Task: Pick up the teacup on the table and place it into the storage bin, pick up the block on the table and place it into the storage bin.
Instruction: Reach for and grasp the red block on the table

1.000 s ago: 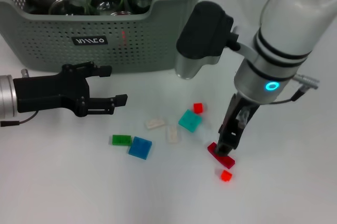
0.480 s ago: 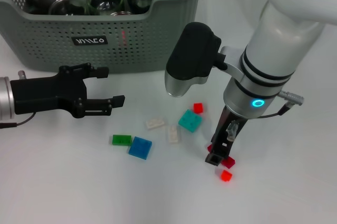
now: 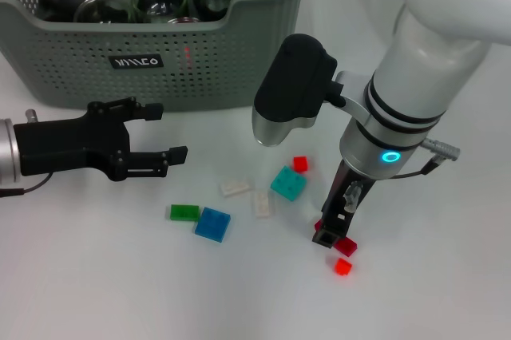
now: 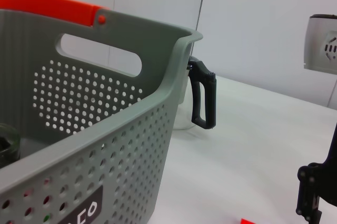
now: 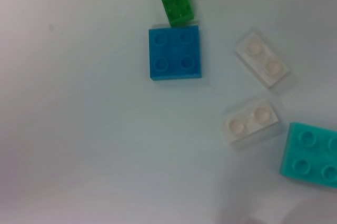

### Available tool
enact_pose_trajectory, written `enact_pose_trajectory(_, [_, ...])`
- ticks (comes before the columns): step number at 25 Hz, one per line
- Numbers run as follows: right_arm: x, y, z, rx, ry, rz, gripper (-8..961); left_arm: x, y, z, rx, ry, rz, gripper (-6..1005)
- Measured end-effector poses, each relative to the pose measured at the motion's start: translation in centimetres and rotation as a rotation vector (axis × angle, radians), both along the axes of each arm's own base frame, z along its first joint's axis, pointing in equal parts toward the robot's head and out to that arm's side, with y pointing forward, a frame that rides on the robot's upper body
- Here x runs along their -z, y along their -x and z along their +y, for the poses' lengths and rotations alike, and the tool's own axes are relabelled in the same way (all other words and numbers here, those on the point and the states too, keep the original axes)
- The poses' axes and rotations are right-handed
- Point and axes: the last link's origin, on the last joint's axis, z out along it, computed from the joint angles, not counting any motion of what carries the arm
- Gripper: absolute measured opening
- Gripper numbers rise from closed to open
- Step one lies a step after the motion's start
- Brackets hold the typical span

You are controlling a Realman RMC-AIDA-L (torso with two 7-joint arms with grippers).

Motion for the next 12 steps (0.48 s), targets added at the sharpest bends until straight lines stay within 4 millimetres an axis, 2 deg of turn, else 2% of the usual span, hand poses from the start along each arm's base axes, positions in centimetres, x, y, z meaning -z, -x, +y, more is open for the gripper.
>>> enact_pose_trajectory(12, [0.18, -0.46, -0.24, 0.003, 0.001, -0.021, 453, 0.03, 0.08, -0.06, -0.004, -0.001, 0.001, 872])
